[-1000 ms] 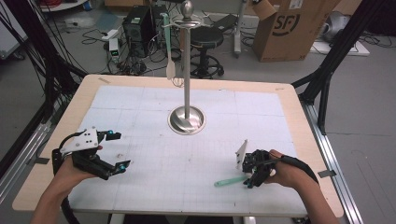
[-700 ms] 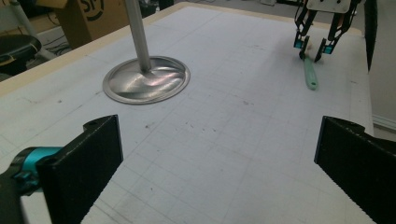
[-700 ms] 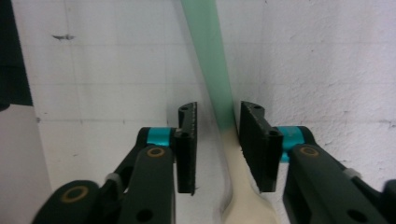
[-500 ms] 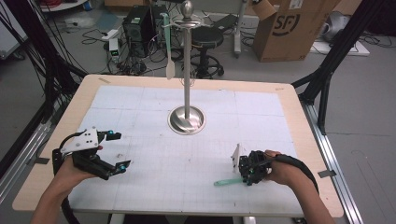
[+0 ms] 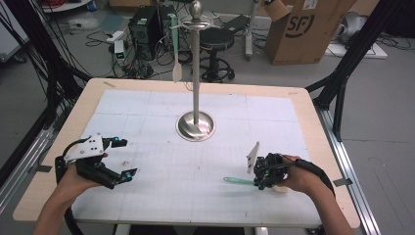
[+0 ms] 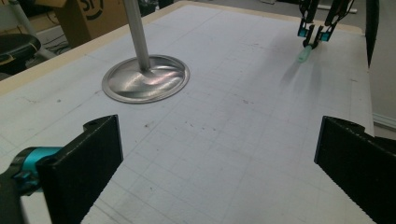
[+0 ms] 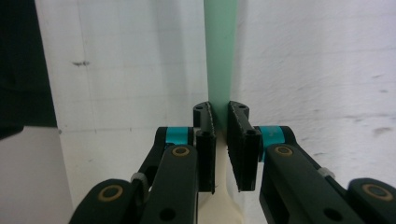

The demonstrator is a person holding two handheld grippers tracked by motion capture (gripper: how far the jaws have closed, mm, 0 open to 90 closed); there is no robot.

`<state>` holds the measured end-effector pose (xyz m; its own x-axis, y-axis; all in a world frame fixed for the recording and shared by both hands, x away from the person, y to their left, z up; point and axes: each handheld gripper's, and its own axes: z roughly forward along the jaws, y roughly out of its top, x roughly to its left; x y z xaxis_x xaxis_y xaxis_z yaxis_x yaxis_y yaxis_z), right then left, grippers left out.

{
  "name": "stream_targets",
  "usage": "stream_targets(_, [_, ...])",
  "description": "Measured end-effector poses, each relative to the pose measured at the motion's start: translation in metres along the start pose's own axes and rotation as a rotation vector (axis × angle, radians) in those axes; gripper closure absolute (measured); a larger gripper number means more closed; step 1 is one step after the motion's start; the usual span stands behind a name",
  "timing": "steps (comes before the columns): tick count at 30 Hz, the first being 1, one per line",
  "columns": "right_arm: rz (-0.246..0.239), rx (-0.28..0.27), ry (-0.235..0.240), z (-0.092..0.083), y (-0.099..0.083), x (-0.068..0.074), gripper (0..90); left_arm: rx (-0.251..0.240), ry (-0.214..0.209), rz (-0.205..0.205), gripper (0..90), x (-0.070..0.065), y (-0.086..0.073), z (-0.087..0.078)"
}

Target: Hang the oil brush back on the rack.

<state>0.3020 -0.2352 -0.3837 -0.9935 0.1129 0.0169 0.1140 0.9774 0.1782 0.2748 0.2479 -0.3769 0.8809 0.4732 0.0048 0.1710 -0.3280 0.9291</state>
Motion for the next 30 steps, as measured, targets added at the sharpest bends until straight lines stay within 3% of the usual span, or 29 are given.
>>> stream_targets(11, [0.053,-0.213,-0.028,-0.029,-0.009,-0.004,81.6,0.007,0.001,-0.002,1.7,0.000,0.000,0.001])
stream_targets(26, [0.110,-0.560,-0.055,-0.065,-0.009,-0.012,81.5,0.021,-0.001,-0.003,1.7,0.000,-0.002,0.003])
stream_targets(30, [0.153,-0.628,-0.046,-0.074,-0.010,-0.012,81.6,0.019,-0.002,-0.005,1.7,0.001,-0.002,0.003])
